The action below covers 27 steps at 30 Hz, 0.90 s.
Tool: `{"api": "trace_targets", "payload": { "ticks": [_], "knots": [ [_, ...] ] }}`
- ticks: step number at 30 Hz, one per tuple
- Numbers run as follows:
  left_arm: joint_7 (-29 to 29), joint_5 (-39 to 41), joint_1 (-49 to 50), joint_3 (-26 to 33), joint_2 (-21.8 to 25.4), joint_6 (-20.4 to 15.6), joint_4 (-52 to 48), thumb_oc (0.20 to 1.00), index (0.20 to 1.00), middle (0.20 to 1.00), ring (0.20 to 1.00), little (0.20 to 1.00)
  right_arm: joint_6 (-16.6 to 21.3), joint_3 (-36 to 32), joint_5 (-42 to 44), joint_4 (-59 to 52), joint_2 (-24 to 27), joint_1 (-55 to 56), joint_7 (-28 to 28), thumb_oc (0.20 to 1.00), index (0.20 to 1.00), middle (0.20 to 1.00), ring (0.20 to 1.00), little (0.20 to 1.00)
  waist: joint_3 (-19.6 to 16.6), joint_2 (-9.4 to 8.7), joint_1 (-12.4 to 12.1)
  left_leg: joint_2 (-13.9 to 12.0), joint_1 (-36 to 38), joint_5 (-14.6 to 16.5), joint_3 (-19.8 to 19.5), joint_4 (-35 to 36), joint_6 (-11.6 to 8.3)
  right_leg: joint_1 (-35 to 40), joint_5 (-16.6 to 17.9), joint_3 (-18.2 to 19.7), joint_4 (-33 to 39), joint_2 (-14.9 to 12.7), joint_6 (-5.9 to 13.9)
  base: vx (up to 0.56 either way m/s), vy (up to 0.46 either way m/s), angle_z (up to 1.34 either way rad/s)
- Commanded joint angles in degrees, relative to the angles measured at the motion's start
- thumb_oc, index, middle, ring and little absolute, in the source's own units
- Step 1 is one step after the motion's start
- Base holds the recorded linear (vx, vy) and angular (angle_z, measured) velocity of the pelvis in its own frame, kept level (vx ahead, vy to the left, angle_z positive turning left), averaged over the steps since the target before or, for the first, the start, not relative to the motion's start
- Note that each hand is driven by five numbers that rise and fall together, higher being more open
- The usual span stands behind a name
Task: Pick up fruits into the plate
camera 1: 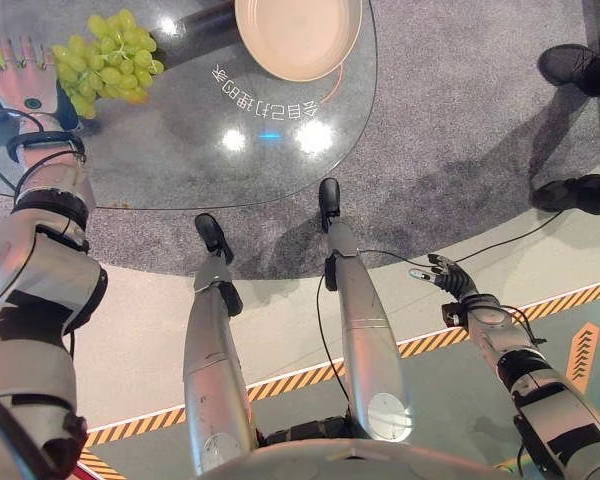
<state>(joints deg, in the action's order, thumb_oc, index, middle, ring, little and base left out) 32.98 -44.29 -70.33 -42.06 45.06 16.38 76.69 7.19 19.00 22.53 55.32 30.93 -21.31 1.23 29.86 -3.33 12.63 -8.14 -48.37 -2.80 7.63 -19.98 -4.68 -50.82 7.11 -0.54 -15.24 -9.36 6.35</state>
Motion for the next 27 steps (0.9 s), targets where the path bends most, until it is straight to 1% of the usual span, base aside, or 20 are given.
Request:
{"api": "trace_targets", "payload": {
  "ticks": [1,2,5,6,7,8,11,15,16,17,18,19,20,21,22,23,24,25,26,27],
  "knots": [
    [1.85,-9.21,0.83,-1.32,3.6,-0.05,-1.8,1.0,1.0,1.0,1.0,1.0,0.85,1.67,1.47,-2.05,1.76,5.9,0.56,1.0,1.0,1.0,1.0,1.0,-0.07,-1.37,0.28,6.04,-0.94,5.84,-0.08,-3.59,1.84,-0.03,-4.91,-0.44,-4.11,5.95,-2.67,0.0,0.0,0.0],
    [1.76,-9.82,0.88,-1.56,3.57,-0.38,-2.09,1.0,1.0,1.0,1.0,1.0,0.79,1.67,1.48,-2.03,1.7,5.84,0.54,1.0,1.0,1.0,1.0,1.0,-0.07,-1.33,0.24,6.03,-0.96,5.83,-0.09,-3.7,1.82,-0.06,-4.87,-0.45,-4.22,5.92,-2.67,0.0,0.0,0.0],
    [1.19,-18.74,1.51,-3.36,3.41,-3.04,-3.38,1.0,1.0,1.0,1.0,1.0,0.62,1.65,1.26,-2.45,1.72,5.92,0.67,1.0,1.0,1.0,1.0,1.0,-0.07,-1.26,0.27,6.01,-1.04,5.99,-0.07,-4.05,1.8,-0.14,-4.89,-0.42,-4.57,5.9,-2.6,0.0,0.0,0.0],
    [1.19,-18.74,1.51,-3.36,3.41,-3.04,-3.38,1.0,1.0,1.0,1.0,1.0,0.62,1.65,1.26,-2.45,1.72,5.92,0.67,1.0,1.0,1.0,1.0,1.0,-0.07,-1.26,0.27,6.01,-1.04,5.99,-0.07,-4.05,1.8,-0.14,-4.89,-0.42,-4.57,5.9,-2.6,0.0,0.0,0.0],
    [0.6,-21.96,1.5,-4.8,3.4,-4.97,-3.84,1.0,1.0,1.0,1.0,1.0,0.3,1.59,1.22,-2.62,1.81,5.82,0.75,1.0,1.0,1.0,1.0,1.0,-0.07,-1.24,0.39,6.04,-0.82,6.11,0.04,-4.05,1.8,0.03,-4.83,-0.35,-4.46,5.89,-2.53,0.0,0.0,0.0],
    [0.38,-23.02,1.57,-5.6,3.32,-5.77,-4.17,1.0,1.0,1.0,1.0,1.0,0.13,1.52,1.18,-2.64,1.87,5.79,0.78,1.0,1.0,1.0,1.0,1.0,-0.07,-1.18,0.42,6.06,-0.76,6.17,0.08,-4.13,1.84,0.06,-4.82,-0.35,-4.52,5.87,-2.53,0.0,0.0,0.0],
    [-1.5,-22.66,1.91,-7.35,3.23,-7.68,-5.0,1.0,1.0,1.0,1.0,1.0,-0.23,1.37,1.24,-3.04,2.13,5.76,0.77,1.0,1.0,1.0,1.0,1.0,-0.07,-0.97,0.5,6.13,-0.52,6.18,0.22,-4.06,1.9,0.24,-4.79,-0.34,-4.43,5.85,-2.47,0.0,0.0,0.0],
    [-3.98,-20.82,2.16,-9.88,2.86,-12.29,-5.34,1.0,1.0,1.0,1.0,1.0,-0.38,1.25,1.56,-3.3,2.37,5.4,0.79,1.0,1.0,1.0,1.0,1.0,-0.07,-0.73,0.77,6.26,-0.19,6.17,0.41,-3.87,1.93,0.47,-4.74,-0.09,-4.26,6.0,-2.47,0.0,0.0,0.0],
    [-4.69,-19.88,2.17,-10.44,2.83,-13.21,-5.41,1.0,1.0,1.0,1.0,1.0,-0.44,1.21,1.63,-3.52,2.47,5.45,0.78,1.0,1.0,1.0,1.0,1.0,-0.07,-0.71,0.83,6.25,-0.14,6.18,0.45,-3.88,1.92,0.52,-4.75,-0.03,-4.25,6.02,-2.45,0.0,0.0,0.0],
    [-6.4,-18.81,2.49,-11.17,2.86,-14.89,-5.92,1.0,1.0,1.0,1.0,1.0,-0.88,1.1,1.98,-4.32,2.83,5.61,0.63,1.0,1.0,1.0,1.0,1.0,-0.07,-0.71,0.91,6.2,-0.08,6.16,0.57,-3.93,1.85,0.66,-4.77,0.07,-4.17,6.04,-2.48,0.0,0.0,0.0],
    [-7.37,-16.84,2.76,-11.39,2.75,-15.37,-6.08,1.0,1.0,1.0,1.0,1.0,-1.07,0.92,2.08,-4.63,2.93,5.64,0.61,1.0,1.0,1.0,1.0,1.0,-0.07,-0.73,0.96,6.21,-0.02,6.16,0.56,-3.93,1.84,0.75,-4.73,0.14,-4.15,6.09,-2.44,0.0,0.0,0.0],
    [-9.04,-14.15,2.65,-12.13,2.67,-17.01,-5.99,1.0,1.0,1.0,1.0,1.0,-1.01,0.85,2.47,-4.78,2.99,5.65,0.45,1.0,1.0,1.0,1.0,1.0,-0.07,-0.72,1.02,6.16,0.02,6.15,0.65,-3.86,1.88,0.72,-4.76,0.16,-4.22,6.15,-2.41,0.0,0.0,0.0],
    [-10.34,-13.07,2.77,-12.25,2.59,-18.25,-6.1,1.0,1.0,1.0,1.0,1.0,-1.11,0.72,2.65,-4.96,3.12,5.67,0.42,1.0,1.0,1.0,1.0,1.0,-0.07,-0.72,1.06,6.14,0.08,6.15,0.75,-3.86,1.88,0.76,-4.76,0.19,-4.21,6.18,-2.41,0.0,0.0,0.0],
    [-12.28,-10.39,3.04,-12.48,2.41,-19.78,-6.4,1.0,1.0,1.0,1.0,1.0,-1.37,0.59,2.78,-5.36,3.25,5.68,0.25,1.0,1.0,1.0,1.0,1.0,-0.07,-0.72,1.15,6.12,0.17,6.14,0.85,-3.8,1.85,0.84,-4.71,0.23,-4.12,6.22,-2.4,0.0,0.0,0.0],
    [-15.67,-5.85,3.26,-13.01,2.23,-21.27,-6.78,1.0,1.0,1.0,1.0,1.0,-1.5,0.47,2.84,-5.74,3.34,5.73,0.15,1.0,1.0,1.0,1.0,1.0,-0.07,-0.71,1.23,6.06,0.33,6.1,1.0,-3.6,1.83,0.94,-4.66,0.23,-3.97,6.27,-2.39,0.0,0.0,0.0],
    [-20.54,-1.33,3.91,-13.5,1.96,-23.19,-7.87,0.859,0.859,0.859,0.859,0.859,-1.94,0.23,2.97,-6.63,3.72,5.83,0.05,1.0,1.0,1.0,1.0,1.0,-0.07,-0.58,1.37,6.0,0.4,6.04,1.3,-3.48,1.76,0.92,-4.6,0.28,-3.87,6.31,-2.39,0.0,0.0,0.0],
    [-23.25,3.64,4.4,-13.6,1.89,-23.58,-8.64,0.853,0.853,0.853,0.853,0.853,-2.11,0.11,3.13,-7.13,3.83,5.95,-0.11,1.0,1.0,1.0,1.0,1.0,-0.07,-0.51,1.41,5.94,0.5,5.99,1.47,-3.39,1.72,0.99,-4.55,0.29,-3.77,6.32,-2.39,0.0,0.0,0.0],
    [-23.42,4.21,4.44,-13.59,1.89,-23.68,-8.73,0.856,0.856,0.856,0.856,0.856,-2.13,0.09,3.16,-7.18,3.83,5.97,-0.12,1.0,1.0,1.0,1.0,1.0,-0.07,-0.51,1.41,5.93,0.52,5.99,1.49,-3.39,1.72,1.0,-4.55,0.28,-3.77,6.32,-2.39,0.07,0.016,-0.02],
    [-27.85,9.42,5.48,-13.33,1.53,-24.06,-10.11,0.947,0.947,0.947,0.947,0.947,-2.56,-0.06,3.43,-8.03,3.88,6.83,-0.26,1.0,1.0,1.0,1.0,1.0,-0.07,-0.24,1.26,5.61,1.9,8.26,1.13,-4.18,1.4,2.33,-6.56,0.29,-4.64,6.63,-2.05,0.07,0.01,-0.02],
    [-30.6,13.74,5.7,-13.06,1.36,-23.6,-10.73,1.0,1.0,1.0,1.0,1.0,-2.71,-0.26,3.49,-8.42,3.9,7.06,-0.32,1.0,1.0,1.0,1.0,1.0,-0.07,-0.23,1.33,5.54,1.99,8.31,1.25,-4.22,1.41,2.39,-6.6,0.32,-4.69,6.65,-2.03,0.0,0.0,0.0]
  ]
}}
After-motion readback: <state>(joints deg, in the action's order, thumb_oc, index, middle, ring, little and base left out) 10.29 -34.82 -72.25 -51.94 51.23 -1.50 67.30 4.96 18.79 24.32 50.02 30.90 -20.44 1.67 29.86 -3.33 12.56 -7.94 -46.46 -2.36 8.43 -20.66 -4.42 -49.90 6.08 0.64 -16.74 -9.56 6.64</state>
